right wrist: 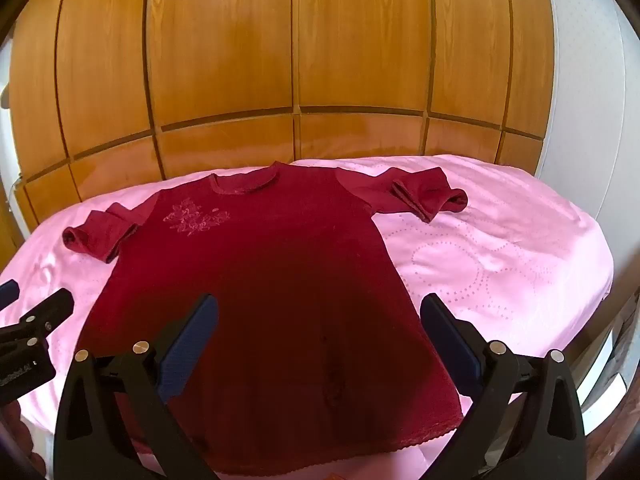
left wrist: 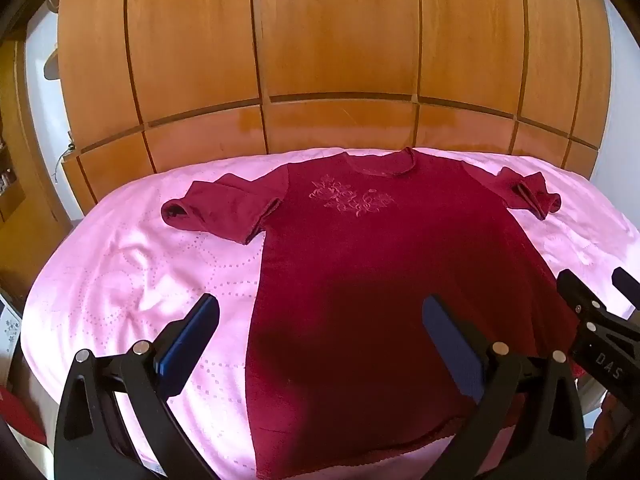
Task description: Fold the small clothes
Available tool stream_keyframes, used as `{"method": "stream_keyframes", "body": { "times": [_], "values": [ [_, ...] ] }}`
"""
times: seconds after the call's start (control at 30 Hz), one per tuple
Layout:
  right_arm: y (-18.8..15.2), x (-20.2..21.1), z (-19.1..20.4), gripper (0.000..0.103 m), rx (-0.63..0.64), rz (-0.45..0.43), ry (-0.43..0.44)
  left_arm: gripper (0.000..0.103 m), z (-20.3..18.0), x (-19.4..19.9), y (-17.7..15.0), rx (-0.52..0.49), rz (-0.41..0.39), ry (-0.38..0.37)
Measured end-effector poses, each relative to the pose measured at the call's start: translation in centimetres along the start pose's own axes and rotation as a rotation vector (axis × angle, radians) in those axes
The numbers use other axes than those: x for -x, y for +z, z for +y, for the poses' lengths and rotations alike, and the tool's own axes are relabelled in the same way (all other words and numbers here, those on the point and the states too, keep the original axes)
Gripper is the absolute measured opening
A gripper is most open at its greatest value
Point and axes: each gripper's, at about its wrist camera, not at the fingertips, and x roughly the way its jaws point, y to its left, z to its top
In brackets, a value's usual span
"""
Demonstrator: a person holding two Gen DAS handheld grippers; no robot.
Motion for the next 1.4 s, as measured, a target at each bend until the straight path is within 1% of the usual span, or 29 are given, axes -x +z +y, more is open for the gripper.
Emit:
{"method": "stream_keyframes", "body": {
  "times": [0.3, 0.33, 0.37, 0.4, 0.47, 0.6, 0.93, 1.4],
  "values": [
    [-0.1, -0.3, 0.0, 0.100, 0.002, 0.007, -0.008, 0.101, -0.9, -0.1, -0.6, 0.001, 0.004, 0.001],
    [-0.1, -0.2, 0.4, 0.100, 0.001, 0.006, -0.008, 0.101, -0.3, -0.4, -0.6, 0.006, 0.008, -0.007],
    [-0.2, 0.1, 0.8, 0.100, 0.005, 0.000, -0.007, 0.101, -0.5, -0.2, -0.6, 0.009, 0.011, -0.007],
    [0.0, -0.4, 0.2, 0.100, 0.000, 0.007, -0.008, 0.101, -0.5, -0.4, -0.5, 0.008, 0.016, -0.012],
    [-0.1, -0.3, 0.5, 0.100, 0.000, 0.007, -0.013, 0.101, -0.4, -0.5, -0.6, 0.017, 0.012, -0.011],
    [-0.5, -0.6, -0.5, 0.100, -0.018, 0.019, 0.003, 0.101, -0.1, -0.5, -0.6, 0.042, 0.013, -0.019],
    [-0.4, -0.7, -0.6, 0.100, -0.021, 0.017, 0.002, 0.101, -0.2, -0.2, -0.6, 0.030, 0.006, -0.021],
    [-0.4, -0.6, -0.7, 0.100, -0.020, 0.022, 0.000, 0.101, 0.3, -0.8, -0.1, 0.040, 0.032, -0.031]
  ]
}}
